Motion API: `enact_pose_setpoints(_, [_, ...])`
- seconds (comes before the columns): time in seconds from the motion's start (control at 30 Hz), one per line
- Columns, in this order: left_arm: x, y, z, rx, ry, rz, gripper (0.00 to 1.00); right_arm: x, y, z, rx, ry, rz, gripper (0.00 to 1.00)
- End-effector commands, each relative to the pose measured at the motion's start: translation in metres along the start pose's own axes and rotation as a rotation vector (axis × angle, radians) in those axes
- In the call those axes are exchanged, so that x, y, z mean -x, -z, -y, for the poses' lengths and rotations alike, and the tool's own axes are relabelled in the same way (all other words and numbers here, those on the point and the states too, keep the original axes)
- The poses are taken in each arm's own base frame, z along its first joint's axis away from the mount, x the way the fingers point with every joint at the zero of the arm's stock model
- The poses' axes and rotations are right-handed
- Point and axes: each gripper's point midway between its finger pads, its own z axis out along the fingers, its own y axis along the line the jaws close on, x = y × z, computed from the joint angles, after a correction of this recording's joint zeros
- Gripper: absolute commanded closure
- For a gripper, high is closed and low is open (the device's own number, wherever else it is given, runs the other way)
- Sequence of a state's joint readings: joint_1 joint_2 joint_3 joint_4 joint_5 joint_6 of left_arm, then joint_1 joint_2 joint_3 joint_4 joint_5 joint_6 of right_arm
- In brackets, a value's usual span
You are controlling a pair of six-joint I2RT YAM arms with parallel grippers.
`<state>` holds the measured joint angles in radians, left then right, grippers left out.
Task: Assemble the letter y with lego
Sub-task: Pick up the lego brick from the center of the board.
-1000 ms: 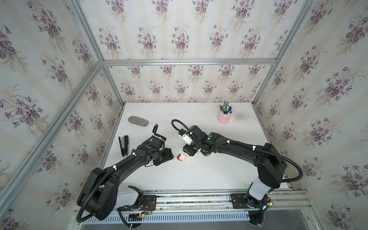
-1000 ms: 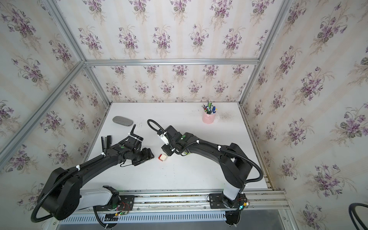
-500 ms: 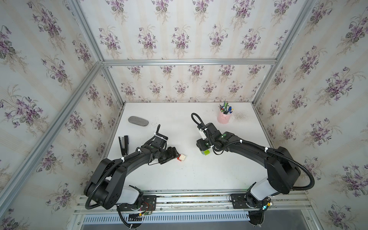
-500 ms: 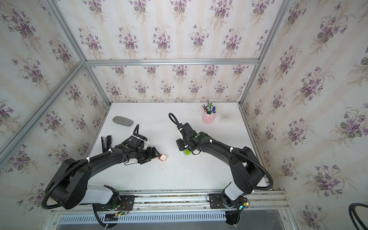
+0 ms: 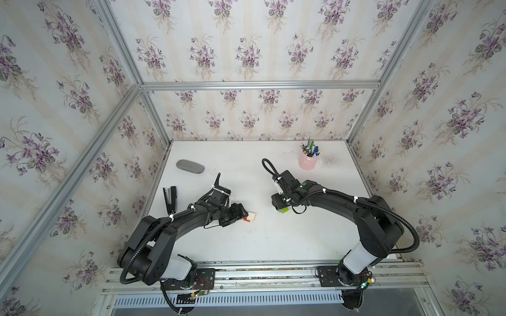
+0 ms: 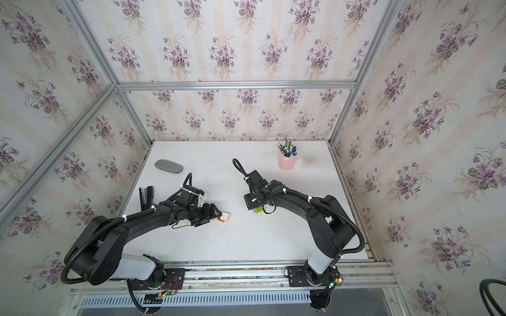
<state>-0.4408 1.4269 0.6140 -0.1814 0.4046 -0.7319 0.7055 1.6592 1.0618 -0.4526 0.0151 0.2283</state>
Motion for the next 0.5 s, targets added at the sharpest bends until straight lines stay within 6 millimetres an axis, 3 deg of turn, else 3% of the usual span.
enact_pose_setpoints(0.0, [-0.003,0.0,-0.002,0.006,0.009,-0.006,0.23,-0.005,-0.005,0.006,-0.028,-0.006,-0.023,0.4])
enact_pose_setpoints(0.27, [-0.001,0.01,0.001,-0.012,0.002,0.034,0.23,-0.014,-0.017,0.009,-0.044,-0.002,-0.051,0.41])
enact_pose_setpoints(0.47, [-0.005,0.008,-0.004,-0.001,0.008,0.021,0.24,-0.015,-0.021,0.007,-0.032,0.001,-0.059,0.48])
